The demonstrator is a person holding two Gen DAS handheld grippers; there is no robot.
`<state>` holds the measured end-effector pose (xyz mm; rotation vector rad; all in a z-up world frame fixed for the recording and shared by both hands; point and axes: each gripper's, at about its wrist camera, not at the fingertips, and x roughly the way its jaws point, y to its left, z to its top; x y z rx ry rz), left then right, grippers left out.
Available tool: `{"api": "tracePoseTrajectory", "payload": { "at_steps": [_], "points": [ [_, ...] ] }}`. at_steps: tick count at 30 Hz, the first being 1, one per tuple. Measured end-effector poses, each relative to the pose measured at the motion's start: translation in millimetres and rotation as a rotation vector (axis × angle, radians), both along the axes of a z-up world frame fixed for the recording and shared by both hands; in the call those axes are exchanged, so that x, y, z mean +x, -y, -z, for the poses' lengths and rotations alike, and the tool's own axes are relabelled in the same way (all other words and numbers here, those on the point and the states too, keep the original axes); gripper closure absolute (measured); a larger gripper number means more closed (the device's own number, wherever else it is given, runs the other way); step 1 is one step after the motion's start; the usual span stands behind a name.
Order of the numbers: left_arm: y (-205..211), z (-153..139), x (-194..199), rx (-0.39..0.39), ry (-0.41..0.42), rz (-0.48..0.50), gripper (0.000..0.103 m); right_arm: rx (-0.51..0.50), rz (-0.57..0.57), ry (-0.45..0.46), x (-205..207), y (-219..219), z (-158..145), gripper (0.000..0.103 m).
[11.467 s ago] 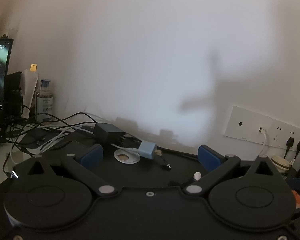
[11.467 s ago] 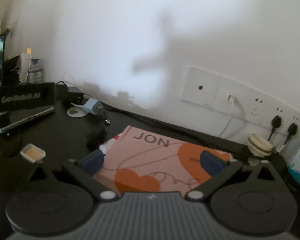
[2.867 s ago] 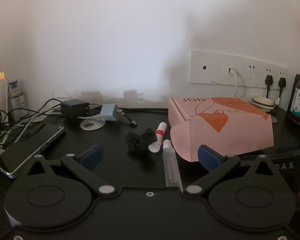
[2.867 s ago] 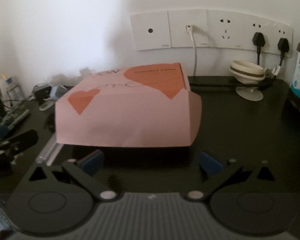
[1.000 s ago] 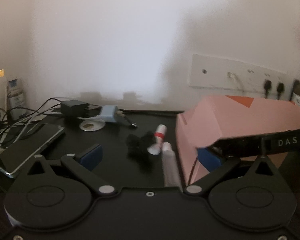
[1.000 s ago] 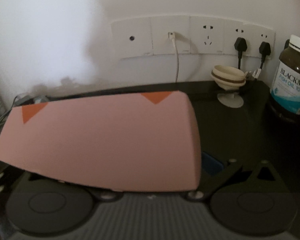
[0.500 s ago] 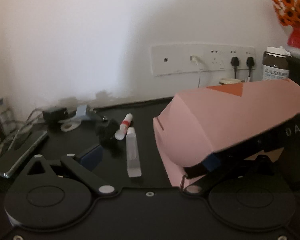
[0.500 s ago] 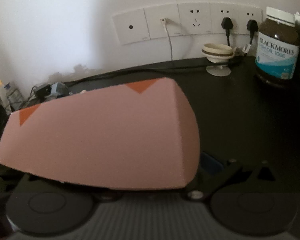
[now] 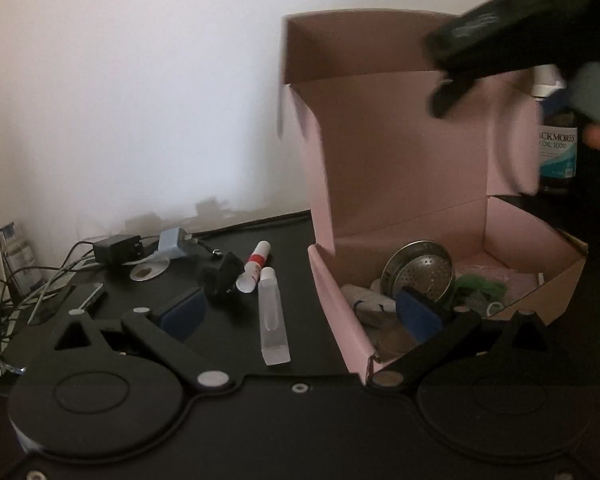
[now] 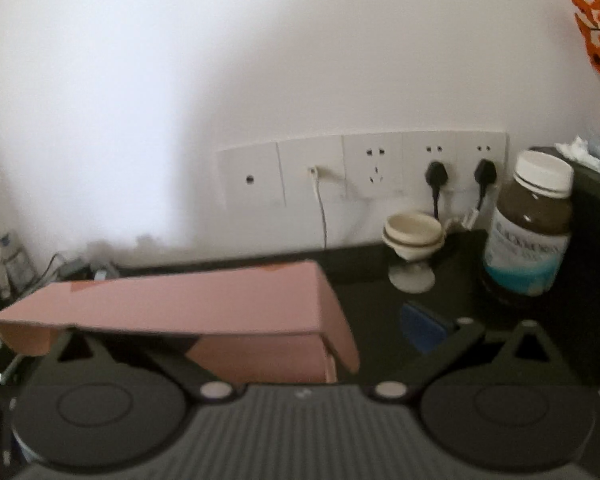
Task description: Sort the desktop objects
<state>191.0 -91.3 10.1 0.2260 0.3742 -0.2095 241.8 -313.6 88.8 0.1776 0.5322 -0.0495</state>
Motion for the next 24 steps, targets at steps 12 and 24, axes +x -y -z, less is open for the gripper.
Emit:
{"api": "tracePoseTrajectory", "payload": {
  "at_steps": [12,24],
  "points": [
    [0.0,0.1,0.7,0.005,0.005,0.002,0.000,-0.001,0.063,-0.199,85.5,-17.4,50.8,0.001],
    [-1.1,0.6,3.0,0.008,0.008,-0.001,0.000,0.054,0.056,-0.420,117.8,-11.4,66.9,0.001]
  ]
}}
